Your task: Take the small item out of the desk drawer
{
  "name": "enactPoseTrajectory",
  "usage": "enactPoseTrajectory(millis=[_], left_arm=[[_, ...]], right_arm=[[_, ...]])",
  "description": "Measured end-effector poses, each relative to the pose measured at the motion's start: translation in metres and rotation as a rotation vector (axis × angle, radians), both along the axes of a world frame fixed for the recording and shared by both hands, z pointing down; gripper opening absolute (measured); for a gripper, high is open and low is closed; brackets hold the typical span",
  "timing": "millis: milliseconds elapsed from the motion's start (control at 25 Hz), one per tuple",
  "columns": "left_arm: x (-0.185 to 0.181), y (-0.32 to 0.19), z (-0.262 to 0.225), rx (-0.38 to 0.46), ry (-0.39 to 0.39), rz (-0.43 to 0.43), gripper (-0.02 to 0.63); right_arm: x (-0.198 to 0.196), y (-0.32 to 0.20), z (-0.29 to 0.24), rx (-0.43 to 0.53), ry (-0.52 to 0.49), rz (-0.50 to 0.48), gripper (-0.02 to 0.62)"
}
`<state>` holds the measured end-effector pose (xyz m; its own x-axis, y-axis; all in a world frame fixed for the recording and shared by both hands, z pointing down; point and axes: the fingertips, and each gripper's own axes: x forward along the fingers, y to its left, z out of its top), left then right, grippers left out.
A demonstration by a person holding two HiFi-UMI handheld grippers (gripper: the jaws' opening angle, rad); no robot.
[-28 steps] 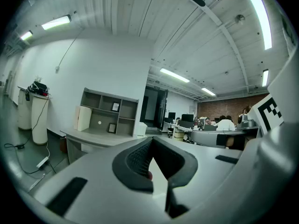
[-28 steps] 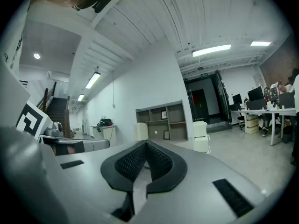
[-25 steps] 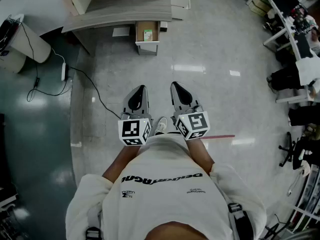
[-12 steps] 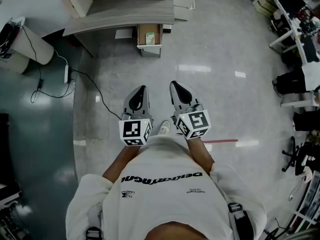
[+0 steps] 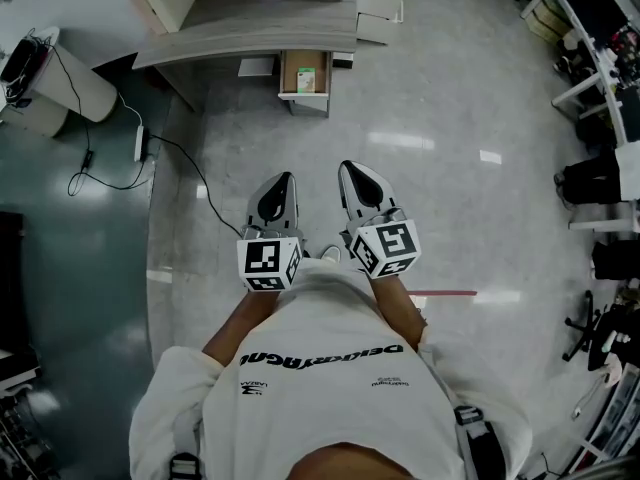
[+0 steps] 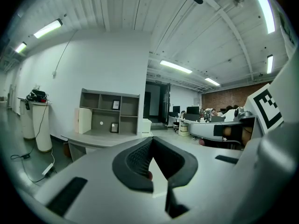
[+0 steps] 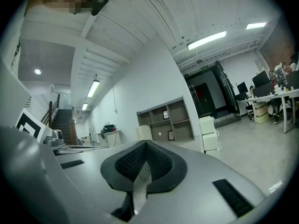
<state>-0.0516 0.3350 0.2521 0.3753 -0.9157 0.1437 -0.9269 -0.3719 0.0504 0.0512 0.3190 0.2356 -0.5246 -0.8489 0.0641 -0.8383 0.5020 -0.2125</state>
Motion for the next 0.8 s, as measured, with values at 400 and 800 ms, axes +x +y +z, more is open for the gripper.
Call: enactPoseTrajectory(millis=[400, 800], left_arm=[[0.02, -0.025, 0.0, -0.025, -0.025, 0.023, 0.015], [0.031, -0.08, 0.02, -0.066, 0.009, 0.034, 0.015]], right_arm=[[0.019, -0.014, 0.007, -0.027, -0.015, 0.017, 0.031], [0.032, -0.069, 0.023, -0.074, 0.005, 0.035, 0.031]])
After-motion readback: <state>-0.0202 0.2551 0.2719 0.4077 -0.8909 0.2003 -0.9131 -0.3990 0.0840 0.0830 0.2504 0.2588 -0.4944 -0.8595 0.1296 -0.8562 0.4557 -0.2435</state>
